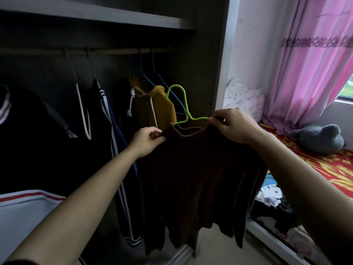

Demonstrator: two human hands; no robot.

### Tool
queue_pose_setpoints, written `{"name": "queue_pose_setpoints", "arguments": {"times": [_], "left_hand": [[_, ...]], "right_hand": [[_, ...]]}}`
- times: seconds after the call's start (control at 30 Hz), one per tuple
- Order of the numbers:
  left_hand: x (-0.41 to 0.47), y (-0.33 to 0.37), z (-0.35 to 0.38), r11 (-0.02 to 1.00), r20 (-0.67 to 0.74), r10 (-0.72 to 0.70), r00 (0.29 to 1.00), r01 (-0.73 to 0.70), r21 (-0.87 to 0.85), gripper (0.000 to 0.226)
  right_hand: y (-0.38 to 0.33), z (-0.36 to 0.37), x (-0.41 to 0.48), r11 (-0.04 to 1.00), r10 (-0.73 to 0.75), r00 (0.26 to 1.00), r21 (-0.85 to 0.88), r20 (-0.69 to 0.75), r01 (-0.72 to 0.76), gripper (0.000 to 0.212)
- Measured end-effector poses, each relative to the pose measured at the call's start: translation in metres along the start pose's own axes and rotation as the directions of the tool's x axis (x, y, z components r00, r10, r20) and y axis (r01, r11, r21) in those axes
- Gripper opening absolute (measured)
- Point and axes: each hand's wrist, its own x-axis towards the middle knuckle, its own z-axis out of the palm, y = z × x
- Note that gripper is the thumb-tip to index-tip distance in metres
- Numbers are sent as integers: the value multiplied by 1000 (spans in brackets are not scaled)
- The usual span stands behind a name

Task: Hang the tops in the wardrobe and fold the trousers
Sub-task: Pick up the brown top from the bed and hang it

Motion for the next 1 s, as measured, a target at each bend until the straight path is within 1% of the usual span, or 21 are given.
{"name": "queue_pose_setpoints", "arguments": {"times": [0.03, 0.07, 0.1, 0.13, 0.2, 0.27, 0.37, 0.43, 0.47, 0.5, 0.53, 0.57, 0.6, 0.63, 0.7, 0.8, 0.9, 0.93, 1.0], "left_hand": [[3, -7, -5, 974, -6, -7, 1000, 8, 228, 36], [6, -13, -12, 913, -17, -24, 1000, 29, 408, 48], [8, -19, -19, 861, -27, -57, 998, 62, 505, 57], [10, -24, -25, 831, -39, -94, 995, 100, 547, 63], [12, -35, -34, 805, -69, -116, 991, 135, 578, 66], [13, -41, -43, 811, -84, -86, 993, 119, 573, 63], [18, -42, -61, 827, -108, 5, 994, 57, 559, 61], [27, -37, -76, 830, -148, 82, 986, 14, 557, 62], [32, -33, -85, 834, -170, 116, 979, -3, 552, 62], [39, -28, -95, 836, -198, 146, 969, -14, 549, 62], [46, -23, -105, 832, -230, 178, 957, -22, 554, 62], [53, -18, -116, 819, -265, 211, 941, -23, 573, 61], [61, -13, -128, 795, -297, 243, 923, -14, 606, 62], [68, -10, -140, 762, -324, 270, 907, 4, 648, 62], [82, -6, -162, 704, -367, 280, 887, 70, 706, 66], [98, -9, -189, 641, -425, 198, 884, 211, 738, 72], [114, -15, -212, 552, -487, 166, 858, 328, 767, 67], [119, -18, -220, 534, -505, 156, 849, 358, 766, 69], [129, -25, -232, 515, -521, 105, 847, 402, 757, 83]], "right_hand": [[-4, -1, 2, 999, 23, 1000, -23, -3, -23, 26], [-8, 0, 3, 998, 45, 999, -41, -6, -46, 28], [-13, 3, 4, 997, 66, 998, -50, -12, -66, 29], [-18, 7, 5, 995, 85, 996, -47, -21, -86, 29], [-27, 16, 7, 992, 124, 991, -13, -45, -125, 27], [-37, 26, 13, 985, 166, 984, 48, -60, -164, 26], [-52, 38, 32, 955, 236, 970, 198, -50, -222, 26], [-61, 44, 52, 896, 298, 955, 345, 3, -280, 24], [-65, 48, 64, 831, 328, 943, 458, 53, -315, 23], [-70, 51, 77, 729, 350, 929, 588, 120, -351, 21], [-76, 55, 90, 602, 359, 913, 700, 193, -385, 20], [-83, 58, 104, 484, 355, 901, 776, 248, -404, 18], [-89, 61, 118, 414, 340, 901, 816, 271, -402, 18], [-94, 66, 134, 393, 322, 908, 835, 267, -385, 18], [-108, 77, 165, 399, 284, 932, 857, 224, -327, 19], [-127, 94, 208, 409, 203, 961, 875, 190, -259, 19], [-138, 108, 251, 391, 123, 978, 897, 168, -204, 21], [-141, 111, 265, 391, 101, 981, 900, 163, -190, 23], [-145, 120, 288, 431, 66, 986, 888, 150, -164, 25]]}}
